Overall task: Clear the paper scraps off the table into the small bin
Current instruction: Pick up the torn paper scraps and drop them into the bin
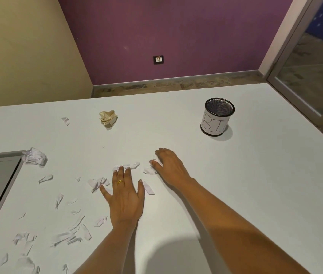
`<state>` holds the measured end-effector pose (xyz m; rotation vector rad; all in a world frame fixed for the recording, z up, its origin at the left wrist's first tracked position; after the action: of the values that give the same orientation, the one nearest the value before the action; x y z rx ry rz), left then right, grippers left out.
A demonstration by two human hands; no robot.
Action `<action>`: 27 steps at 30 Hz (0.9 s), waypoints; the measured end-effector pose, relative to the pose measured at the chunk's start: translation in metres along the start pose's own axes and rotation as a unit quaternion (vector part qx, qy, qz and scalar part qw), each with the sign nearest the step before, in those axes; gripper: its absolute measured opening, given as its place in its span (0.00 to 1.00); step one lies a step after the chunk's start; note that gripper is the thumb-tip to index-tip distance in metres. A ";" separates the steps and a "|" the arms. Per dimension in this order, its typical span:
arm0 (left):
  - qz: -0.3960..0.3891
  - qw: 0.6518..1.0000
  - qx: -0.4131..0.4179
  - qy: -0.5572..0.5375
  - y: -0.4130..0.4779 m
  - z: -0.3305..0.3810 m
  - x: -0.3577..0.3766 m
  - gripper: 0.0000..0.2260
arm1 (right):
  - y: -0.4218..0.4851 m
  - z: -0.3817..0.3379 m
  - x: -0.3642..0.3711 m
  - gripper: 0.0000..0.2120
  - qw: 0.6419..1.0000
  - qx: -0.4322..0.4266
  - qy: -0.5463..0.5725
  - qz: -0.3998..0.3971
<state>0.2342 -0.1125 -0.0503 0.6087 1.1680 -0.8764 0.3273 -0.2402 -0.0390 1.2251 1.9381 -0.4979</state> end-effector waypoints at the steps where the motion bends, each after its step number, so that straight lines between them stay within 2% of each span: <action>1: -0.001 1.000 0.002 -0.001 0.000 0.000 0.000 0.23 | -0.002 -0.002 0.003 0.24 1.000 -0.001 0.000 -0.002; 5: 0.002 1.000 0.005 0.000 0.000 -0.001 -0.001 0.24 | -0.013 -0.015 0.012 0.24 0.999 -0.030 -0.010 -0.012; 10: 0.001 1.000 0.004 -0.004 0.000 -0.001 0.000 0.24 | -0.022 -0.023 0.016 0.15 0.995 -0.082 -0.051 -0.001; 17: 0.002 1.000 0.004 -0.005 0.001 -0.001 0.000 0.23 | -0.026 -0.020 0.011 0.14 0.993 -0.111 -0.039 0.023; 27: 0.008 1.000 0.007 -0.003 0.000 -0.001 0.000 0.23 | -0.022 -0.010 -0.008 0.09 0.996 -0.061 -0.039 0.050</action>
<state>0.2341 -0.1117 -0.0505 0.6253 1.1508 -0.8740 0.3059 -0.2484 -0.0285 1.2005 1.8044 -0.3631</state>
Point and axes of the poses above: each hand's wrist, its own y-axis towards the middle knuckle, its own x-axis out of the palm, z = x × y, the point moved 3 cm from there along y, towards the middle knuckle, and after that the axes turned 13 degrees about -x, right-handed, at the moved point
